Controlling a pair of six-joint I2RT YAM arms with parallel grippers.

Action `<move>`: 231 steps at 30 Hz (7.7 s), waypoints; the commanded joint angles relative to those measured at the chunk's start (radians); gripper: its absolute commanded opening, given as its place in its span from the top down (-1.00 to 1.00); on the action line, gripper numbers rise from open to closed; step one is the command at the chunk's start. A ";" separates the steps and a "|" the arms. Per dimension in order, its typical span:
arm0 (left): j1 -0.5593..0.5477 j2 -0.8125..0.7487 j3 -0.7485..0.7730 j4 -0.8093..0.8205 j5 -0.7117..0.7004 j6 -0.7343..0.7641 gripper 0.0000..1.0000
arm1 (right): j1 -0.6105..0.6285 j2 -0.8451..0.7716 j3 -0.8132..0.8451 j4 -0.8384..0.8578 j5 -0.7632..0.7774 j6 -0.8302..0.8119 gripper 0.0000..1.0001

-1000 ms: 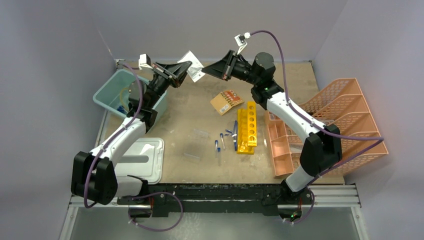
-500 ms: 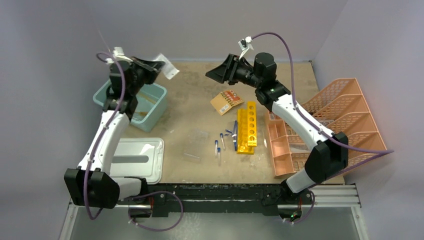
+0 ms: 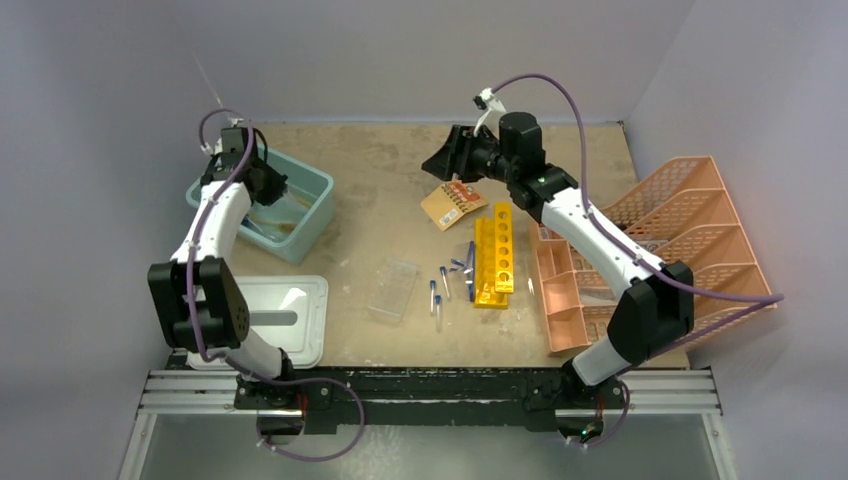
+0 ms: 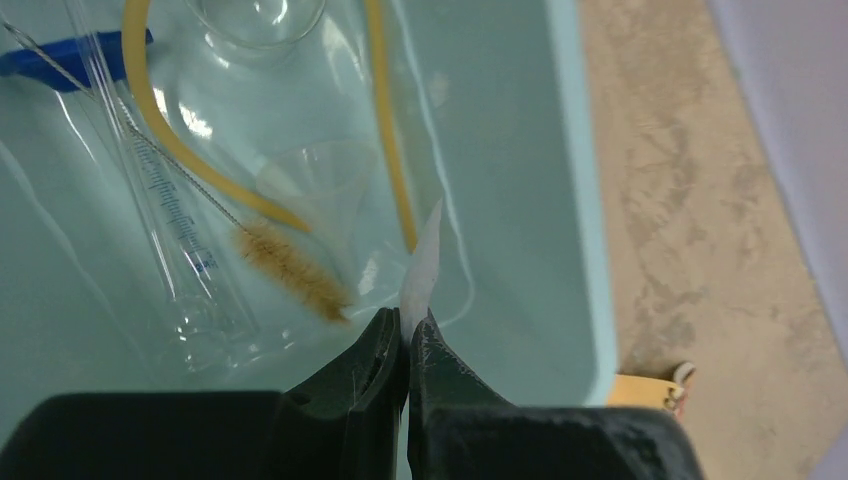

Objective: Organize the chemistry lab equipment

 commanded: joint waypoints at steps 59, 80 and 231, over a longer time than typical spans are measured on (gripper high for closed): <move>-0.361 -0.273 -0.105 0.280 0.166 0.117 -0.11 | 0.270 0.281 0.102 -0.702 0.717 -0.080 -0.07; -0.391 -0.242 -0.121 0.246 0.126 0.124 -0.13 | 0.252 0.342 0.067 -0.762 0.690 0.047 -0.63; -0.575 -0.126 -0.393 1.226 0.646 -0.479 0.56 | -0.095 0.188 0.177 0.348 -0.398 0.613 0.17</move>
